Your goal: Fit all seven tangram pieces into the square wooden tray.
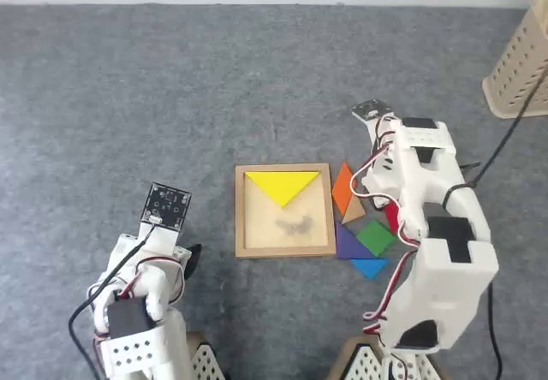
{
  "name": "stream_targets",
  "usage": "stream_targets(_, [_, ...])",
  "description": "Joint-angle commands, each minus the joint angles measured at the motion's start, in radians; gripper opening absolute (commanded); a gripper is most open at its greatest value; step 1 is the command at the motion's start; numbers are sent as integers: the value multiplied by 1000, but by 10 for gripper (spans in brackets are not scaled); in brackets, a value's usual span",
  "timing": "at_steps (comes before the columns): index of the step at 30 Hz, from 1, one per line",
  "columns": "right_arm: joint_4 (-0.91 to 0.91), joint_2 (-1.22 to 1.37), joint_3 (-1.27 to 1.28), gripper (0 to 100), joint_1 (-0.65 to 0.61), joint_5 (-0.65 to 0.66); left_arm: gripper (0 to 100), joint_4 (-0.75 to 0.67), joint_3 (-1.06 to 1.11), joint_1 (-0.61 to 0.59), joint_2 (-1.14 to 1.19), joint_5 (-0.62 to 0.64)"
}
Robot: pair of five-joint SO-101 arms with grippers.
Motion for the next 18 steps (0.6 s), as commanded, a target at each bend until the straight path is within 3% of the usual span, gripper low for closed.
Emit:
stream_targets(1, [-4, 5, -20, 322, 13, -17, 299, 2, -13, 2, -17, 6])
stream_targets(6, [8, 8, -34, 229, 8, -41, 299, 2, -13, 2, -17, 6])
stream_targets(18, [16, -62, -28, 227, 10, -86, 299, 2, -13, 2, -17, 6])
